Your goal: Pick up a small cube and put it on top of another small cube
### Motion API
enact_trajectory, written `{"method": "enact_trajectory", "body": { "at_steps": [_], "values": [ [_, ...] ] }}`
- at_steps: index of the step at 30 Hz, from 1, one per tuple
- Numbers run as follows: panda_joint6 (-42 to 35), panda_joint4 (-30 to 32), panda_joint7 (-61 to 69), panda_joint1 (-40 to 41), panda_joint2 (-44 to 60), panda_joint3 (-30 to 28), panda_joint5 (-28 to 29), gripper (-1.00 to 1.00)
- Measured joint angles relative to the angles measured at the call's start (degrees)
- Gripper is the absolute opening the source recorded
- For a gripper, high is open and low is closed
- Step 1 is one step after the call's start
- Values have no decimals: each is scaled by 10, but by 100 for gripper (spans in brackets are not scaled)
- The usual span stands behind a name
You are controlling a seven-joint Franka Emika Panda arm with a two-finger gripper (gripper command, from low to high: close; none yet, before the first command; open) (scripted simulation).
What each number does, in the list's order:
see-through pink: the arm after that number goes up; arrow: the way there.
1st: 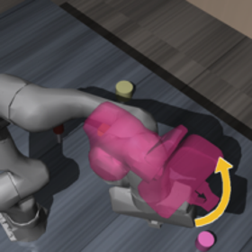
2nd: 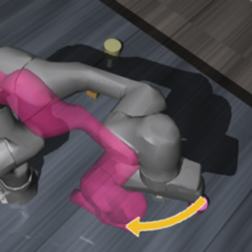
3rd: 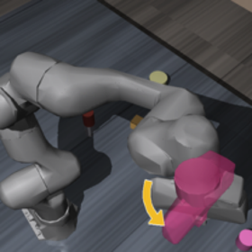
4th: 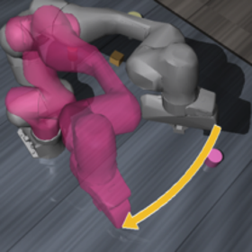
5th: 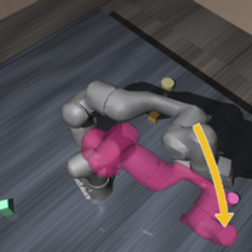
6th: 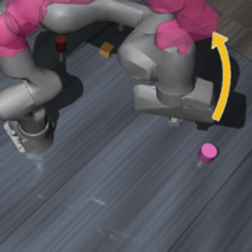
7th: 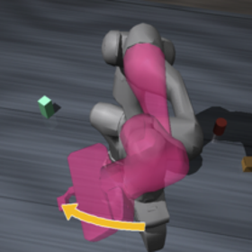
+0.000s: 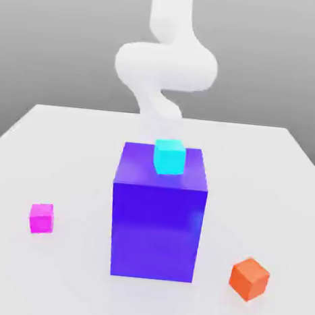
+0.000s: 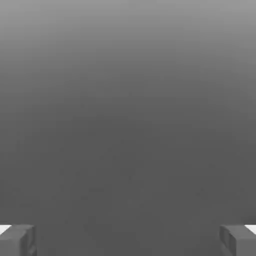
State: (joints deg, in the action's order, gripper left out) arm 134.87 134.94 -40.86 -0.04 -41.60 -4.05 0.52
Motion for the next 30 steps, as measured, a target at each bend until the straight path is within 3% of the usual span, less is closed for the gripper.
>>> {"method": "enact_trajectory", "body": {
  "at_steps": [13,19,24,30],
  "values": [
    [188,183,325,23,265,-235,1,0],
    [274,267,489,69,390,-314,-21,0],
    [323,279,592,101,464,-283,-106,0],
    [369,258,699,191,535,-159,-247,0]
  ]
}}
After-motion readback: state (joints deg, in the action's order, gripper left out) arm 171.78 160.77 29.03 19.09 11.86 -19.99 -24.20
